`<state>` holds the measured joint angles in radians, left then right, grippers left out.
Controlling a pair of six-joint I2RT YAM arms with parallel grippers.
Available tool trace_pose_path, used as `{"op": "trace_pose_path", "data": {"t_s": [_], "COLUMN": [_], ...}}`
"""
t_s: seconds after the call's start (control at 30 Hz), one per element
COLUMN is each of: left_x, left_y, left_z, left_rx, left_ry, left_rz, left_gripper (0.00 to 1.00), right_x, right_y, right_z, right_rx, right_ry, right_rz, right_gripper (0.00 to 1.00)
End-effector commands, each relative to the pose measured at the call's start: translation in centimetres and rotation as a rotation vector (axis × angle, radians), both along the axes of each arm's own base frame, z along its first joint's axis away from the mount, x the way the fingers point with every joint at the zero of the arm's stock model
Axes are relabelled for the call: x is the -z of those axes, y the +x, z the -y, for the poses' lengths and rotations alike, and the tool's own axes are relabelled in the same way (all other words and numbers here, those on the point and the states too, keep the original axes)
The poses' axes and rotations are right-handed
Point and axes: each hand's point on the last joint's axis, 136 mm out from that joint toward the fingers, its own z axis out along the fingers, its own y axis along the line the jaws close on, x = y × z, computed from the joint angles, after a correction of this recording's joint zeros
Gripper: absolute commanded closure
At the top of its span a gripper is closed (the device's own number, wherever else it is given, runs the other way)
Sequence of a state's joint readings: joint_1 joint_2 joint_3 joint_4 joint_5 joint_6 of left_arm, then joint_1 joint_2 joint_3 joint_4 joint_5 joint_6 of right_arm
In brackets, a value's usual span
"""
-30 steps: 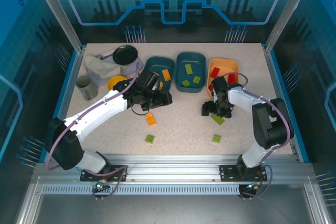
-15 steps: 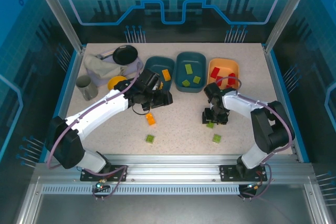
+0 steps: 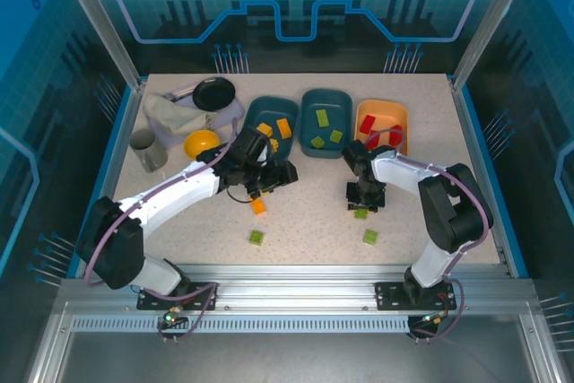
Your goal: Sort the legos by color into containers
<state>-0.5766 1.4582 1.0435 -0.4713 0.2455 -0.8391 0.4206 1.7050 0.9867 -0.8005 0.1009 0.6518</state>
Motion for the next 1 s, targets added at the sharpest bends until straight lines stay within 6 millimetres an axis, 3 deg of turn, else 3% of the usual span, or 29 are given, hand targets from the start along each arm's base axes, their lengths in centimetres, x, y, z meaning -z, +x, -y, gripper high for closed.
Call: {"op": "trace_pose_path", "data": {"t_s": [0.0,0.1,0.23,0.37,0.47,0.6,0.77,0.97], "left_x": [-2.1,-2.3,-3.8,-4.7,-5.1,-5.6,-5.7,-5.3], "left_y": [0.4,0.6,1.4,2.7,3.9,5.1,5.6,5.2], "left_z": [0.2,-0.2,-1.1,-3.6,-5.0,-4.9,-4.7,-5.0], "left_rx": [-0.026,-0.037,-0.056,-0.122,-0.171,-0.186,-0.184,-0.179], "left_ry": [-0.104,-0.099,-0.050,0.121,0.184,0.177,0.169,0.186], "left_rz": [0.032,0.036,0.081,0.089,0.079,0.087,0.086,0.070], "left_gripper": [0.21,0.21,0.21,0.21,0.21,0.22,0.22,0.21], "right_x": [0.3,-1.6,-6.6,-10.8,-12.0,-12.0,-10.3,-6.6], "right_y": [0.7,1.5,4.0,8.2,12.3,17.6,23.8,27.0], "right_z": [-0.5,-0.9,-2.5,-4.6,-6.3,-8.8,-10.4,-11.4], "right_rx": [0.005,-0.042,-0.126,-0.155,-0.158,-0.165,-0.138,-0.142], "right_ry": [0.002,0.001,0.010,0.062,0.126,0.200,0.308,0.394], "right_rz": [0.021,0.086,0.221,0.327,0.367,0.385,0.376,0.291], "right_gripper": [0.74,0.78,0.78,0.77,0.78,0.78,0.78,0.74]}}
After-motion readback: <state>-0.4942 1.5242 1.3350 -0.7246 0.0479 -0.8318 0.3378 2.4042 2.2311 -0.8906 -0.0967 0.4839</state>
